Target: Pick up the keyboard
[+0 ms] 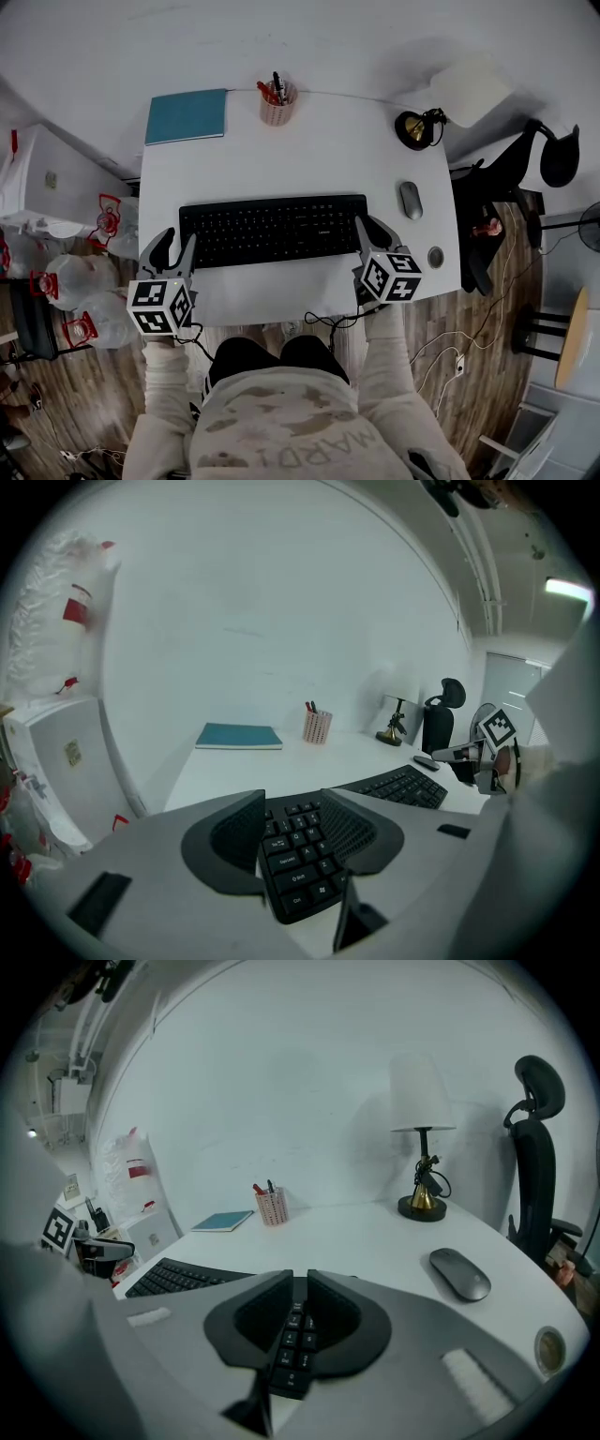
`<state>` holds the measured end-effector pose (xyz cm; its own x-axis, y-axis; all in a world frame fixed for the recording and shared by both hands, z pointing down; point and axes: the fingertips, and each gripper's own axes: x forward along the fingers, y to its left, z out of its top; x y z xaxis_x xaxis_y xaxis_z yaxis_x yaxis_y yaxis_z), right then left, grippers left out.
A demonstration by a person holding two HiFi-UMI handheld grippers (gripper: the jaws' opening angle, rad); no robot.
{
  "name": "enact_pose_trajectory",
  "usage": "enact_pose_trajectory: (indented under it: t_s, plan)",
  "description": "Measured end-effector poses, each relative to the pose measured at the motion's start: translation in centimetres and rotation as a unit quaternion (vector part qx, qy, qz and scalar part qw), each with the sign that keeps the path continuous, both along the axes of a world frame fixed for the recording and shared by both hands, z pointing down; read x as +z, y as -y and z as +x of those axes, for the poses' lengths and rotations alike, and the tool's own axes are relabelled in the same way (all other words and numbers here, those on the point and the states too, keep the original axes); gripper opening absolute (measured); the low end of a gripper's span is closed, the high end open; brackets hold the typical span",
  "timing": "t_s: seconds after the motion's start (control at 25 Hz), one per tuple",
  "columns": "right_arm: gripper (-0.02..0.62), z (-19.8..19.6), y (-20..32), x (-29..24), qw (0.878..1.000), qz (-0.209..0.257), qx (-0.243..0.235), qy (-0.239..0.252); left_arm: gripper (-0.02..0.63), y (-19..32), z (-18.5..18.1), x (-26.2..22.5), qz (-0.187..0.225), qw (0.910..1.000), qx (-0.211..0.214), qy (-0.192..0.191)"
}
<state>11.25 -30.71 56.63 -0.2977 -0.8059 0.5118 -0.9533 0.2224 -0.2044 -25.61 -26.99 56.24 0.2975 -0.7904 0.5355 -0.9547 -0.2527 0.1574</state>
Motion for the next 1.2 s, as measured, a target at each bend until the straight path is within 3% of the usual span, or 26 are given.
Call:
enact_pose_trajectory:
  t_s: [0.72,1.2]
  plan:
    - [0.259,2.6,1.3,5.9,0.997,-0.074,0.007,-0.01,0.278,1.2,0.1,5.4,-0.079,0.9968,-0.008,-0.011]
    - [0.309,2.5,1.3,7.9,0.994,-0.111,-0.01,0.02,0.304,1.3,0.6,7.4,-0.113,0.9936,-0.004,-0.01]
